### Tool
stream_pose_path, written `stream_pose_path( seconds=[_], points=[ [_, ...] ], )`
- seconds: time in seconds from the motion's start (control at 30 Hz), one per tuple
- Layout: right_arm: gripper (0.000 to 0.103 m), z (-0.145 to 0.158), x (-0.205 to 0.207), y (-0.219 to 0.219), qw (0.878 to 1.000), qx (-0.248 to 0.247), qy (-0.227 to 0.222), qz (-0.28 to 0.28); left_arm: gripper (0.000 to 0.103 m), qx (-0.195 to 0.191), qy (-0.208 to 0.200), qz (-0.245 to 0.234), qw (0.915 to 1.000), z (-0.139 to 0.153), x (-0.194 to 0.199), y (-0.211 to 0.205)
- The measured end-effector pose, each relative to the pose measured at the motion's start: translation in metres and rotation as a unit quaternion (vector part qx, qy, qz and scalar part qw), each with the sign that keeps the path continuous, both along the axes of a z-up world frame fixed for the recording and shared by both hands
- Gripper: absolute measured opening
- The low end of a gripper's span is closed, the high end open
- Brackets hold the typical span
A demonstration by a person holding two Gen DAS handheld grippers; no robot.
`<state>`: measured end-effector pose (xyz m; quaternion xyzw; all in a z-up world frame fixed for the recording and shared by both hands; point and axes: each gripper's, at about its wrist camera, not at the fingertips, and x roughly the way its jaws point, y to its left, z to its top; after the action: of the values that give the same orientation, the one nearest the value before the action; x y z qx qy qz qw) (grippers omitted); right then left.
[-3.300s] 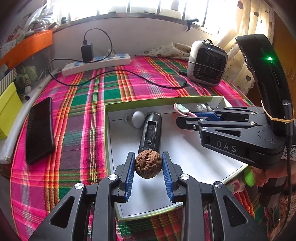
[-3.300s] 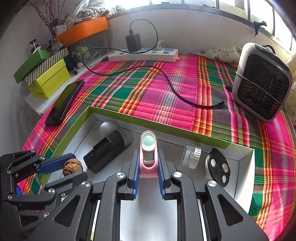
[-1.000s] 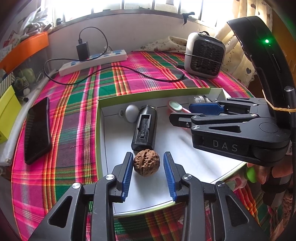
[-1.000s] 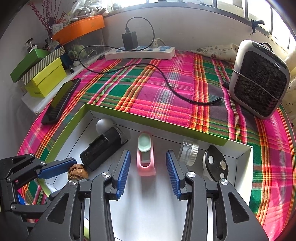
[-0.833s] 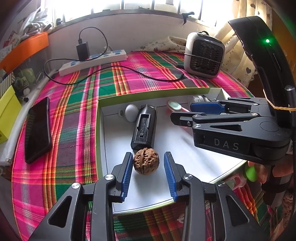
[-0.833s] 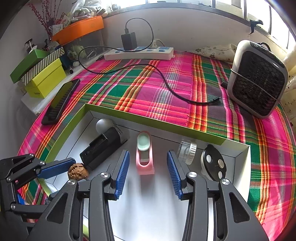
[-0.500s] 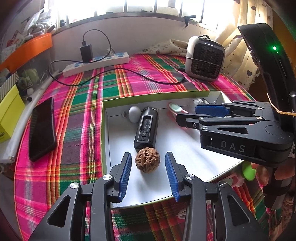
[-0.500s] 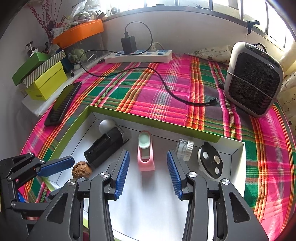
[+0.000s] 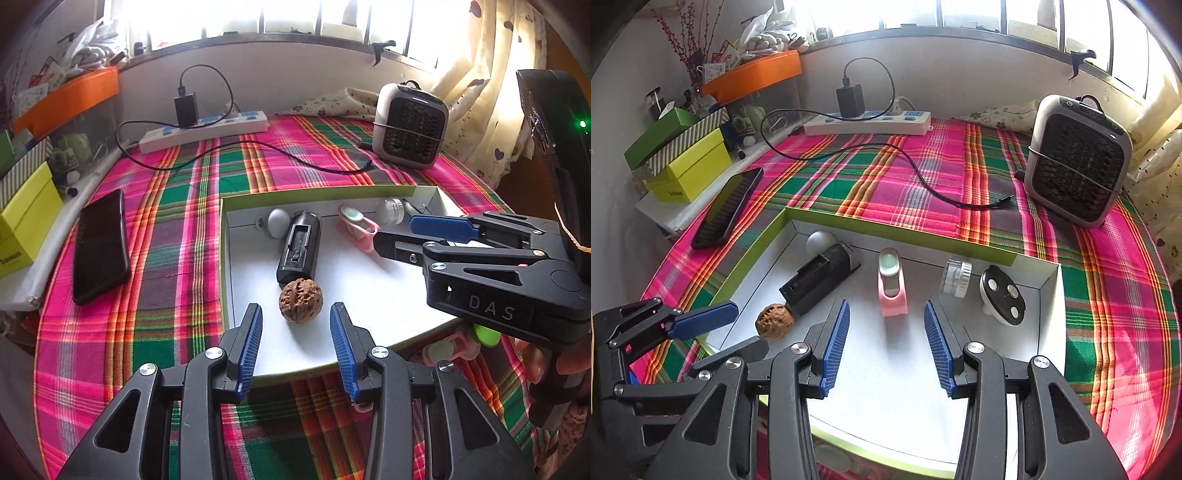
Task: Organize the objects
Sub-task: 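Withdraw both tools from the box and move the right tool toward the green-topped knob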
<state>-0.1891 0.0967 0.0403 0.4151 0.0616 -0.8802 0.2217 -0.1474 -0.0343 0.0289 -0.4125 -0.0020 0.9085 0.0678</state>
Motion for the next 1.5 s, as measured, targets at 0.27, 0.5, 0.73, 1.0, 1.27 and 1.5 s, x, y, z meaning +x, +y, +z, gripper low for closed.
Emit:
stream_pose_path(
  seconds=[0.27,0.5,0.73,1.0,1.27,1.5],
  points=[
    [0.043,0.009,0.021,0.007,1.000,-0.008,0.020,-0.007,0.036,0.008,0.012,0.009,0.9999,0.006,0.015,-0.006],
    [0.043,0.011,0.039,0.014,0.999,-0.011,0.029,-0.015,0.036,0.013,0.025,0.012,0.9995,0.008,0.031,-0.009],
    [0.044,0.017,0.058,0.023,0.999,-0.017,0.047,-0.023,0.036,0.016,0.035,0.008,0.9992,0.010,0.046,-0.010],
    [0.044,0.011,0.076,0.037,0.998,-0.009,0.051,-0.039,0.036,0.024,0.029,-0.007,0.9993,0.000,0.058,-0.008],
    [0.044,0.000,0.092,0.057,0.997,-0.010,0.044,-0.056,0.036,0.034,0.016,-0.040,0.9985,-0.010,0.057,0.001],
    [0.044,-0.008,0.098,0.066,0.998,-0.012,0.035,-0.057,0.036,0.030,0.009,-0.081,0.9962,-0.015,0.055,0.016]
  ],
)
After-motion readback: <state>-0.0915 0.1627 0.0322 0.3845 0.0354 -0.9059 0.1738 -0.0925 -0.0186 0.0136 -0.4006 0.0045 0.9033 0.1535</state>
